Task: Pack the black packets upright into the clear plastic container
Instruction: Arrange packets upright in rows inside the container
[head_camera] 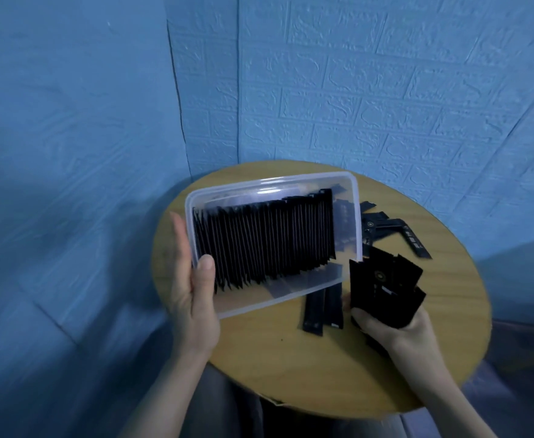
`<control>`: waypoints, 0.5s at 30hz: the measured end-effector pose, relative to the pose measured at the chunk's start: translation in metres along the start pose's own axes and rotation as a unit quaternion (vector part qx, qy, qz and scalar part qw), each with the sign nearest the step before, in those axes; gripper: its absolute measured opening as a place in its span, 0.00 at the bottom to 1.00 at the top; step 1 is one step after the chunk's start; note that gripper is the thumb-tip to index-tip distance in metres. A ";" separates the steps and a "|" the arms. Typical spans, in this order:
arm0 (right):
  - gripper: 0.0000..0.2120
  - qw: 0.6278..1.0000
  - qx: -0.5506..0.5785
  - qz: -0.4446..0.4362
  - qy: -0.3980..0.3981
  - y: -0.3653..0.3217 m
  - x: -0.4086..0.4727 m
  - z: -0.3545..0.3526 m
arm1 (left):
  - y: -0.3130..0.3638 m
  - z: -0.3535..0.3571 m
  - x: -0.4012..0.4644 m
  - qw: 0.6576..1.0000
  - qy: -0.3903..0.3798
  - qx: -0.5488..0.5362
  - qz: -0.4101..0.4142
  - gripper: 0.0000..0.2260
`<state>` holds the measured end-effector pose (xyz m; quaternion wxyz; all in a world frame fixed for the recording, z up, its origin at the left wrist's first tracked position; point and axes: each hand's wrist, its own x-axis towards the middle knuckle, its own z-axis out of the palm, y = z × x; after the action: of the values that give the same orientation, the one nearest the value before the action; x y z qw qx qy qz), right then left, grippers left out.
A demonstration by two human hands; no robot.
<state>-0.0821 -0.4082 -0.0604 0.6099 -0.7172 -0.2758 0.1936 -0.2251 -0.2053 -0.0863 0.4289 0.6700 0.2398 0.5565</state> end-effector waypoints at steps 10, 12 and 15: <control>0.03 0.992 0.047 -0.106 0.054 -0.035 0.007 0.032 | 0.016 0.007 -0.010 0.996 -0.040 -0.078 -0.036 0.35; 0.05 0.995 0.019 -0.095 0.017 -0.042 0.016 0.046 | 0.020 0.010 -0.011 0.992 -0.040 -0.094 -0.068 0.36; 0.04 0.997 -0.022 -0.066 -0.023 -0.047 0.027 0.061 | 0.018 0.011 -0.012 0.990 -0.025 -0.116 -0.081 0.36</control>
<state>-0.1063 -0.3390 -0.0242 0.5992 -0.7060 -0.3406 0.1629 -0.2208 -0.2277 -0.0778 0.5535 0.6074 0.2165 0.5271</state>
